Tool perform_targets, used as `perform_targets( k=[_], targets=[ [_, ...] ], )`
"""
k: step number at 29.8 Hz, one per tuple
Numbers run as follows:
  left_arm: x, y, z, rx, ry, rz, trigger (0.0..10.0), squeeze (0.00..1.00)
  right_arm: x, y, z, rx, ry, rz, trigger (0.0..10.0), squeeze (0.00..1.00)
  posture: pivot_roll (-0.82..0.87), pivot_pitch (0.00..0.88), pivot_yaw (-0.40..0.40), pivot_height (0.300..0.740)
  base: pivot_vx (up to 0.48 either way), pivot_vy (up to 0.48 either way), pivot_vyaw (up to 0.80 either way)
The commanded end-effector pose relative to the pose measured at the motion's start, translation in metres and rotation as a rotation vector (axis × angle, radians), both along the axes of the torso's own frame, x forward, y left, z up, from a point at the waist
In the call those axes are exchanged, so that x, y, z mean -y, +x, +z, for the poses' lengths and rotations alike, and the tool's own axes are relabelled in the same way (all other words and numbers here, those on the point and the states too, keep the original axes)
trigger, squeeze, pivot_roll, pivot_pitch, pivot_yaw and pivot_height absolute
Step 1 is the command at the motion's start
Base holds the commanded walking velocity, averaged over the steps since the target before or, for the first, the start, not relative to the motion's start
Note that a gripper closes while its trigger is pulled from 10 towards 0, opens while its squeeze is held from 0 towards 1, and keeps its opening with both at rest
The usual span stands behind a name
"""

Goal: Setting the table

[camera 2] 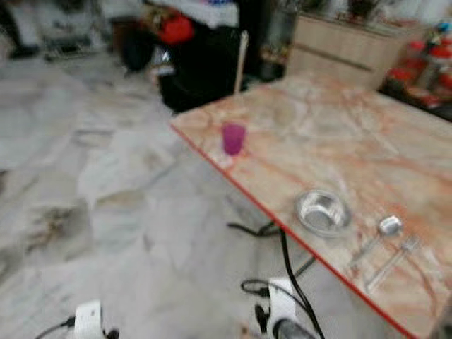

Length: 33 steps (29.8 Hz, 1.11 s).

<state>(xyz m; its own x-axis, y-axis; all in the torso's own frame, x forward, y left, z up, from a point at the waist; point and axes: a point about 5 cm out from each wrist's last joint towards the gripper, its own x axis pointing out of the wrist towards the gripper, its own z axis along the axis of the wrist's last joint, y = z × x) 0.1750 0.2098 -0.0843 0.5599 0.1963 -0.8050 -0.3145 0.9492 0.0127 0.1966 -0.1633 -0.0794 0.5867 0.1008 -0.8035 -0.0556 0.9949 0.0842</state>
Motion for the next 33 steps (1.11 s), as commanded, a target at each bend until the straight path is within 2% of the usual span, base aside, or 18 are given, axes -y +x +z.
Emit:
perform_targets(
  k=[1, 6, 33],
  targets=[
    [0.0044, 0.0005, -0.0006, -0.003, -0.009, -0.009, 10.0, 0.00, 0.0058, -0.0006, 0.0001, -0.001, -0.017, -0.009, 10.0, 0.00, 0.10, 0.000, 0.002, 0.740, 0.000, 0.000, -0.79],
    [0.0071, -0.0005, -0.0016, -0.015, -0.001, -0.051, 10.0, 0.00, 0.0067, -0.0002, 0.0003, 0.001, -0.022, -0.014, 10.0, 0.00, 0.09, 0.000, 0.005, 0.740, 0.000, 0.000, -0.79],
    [0.0056, 0.0028, 0.0002, -0.006, 0.006, -0.057, 10.0, 0.00, 0.0057, -0.0003, 0.0002, 0.003, -0.017, -0.025, 10.0, 0.00, 0.09, 0.000, 0.011, 0.740, 0.000, 0.000, -0.79]
  ],
)
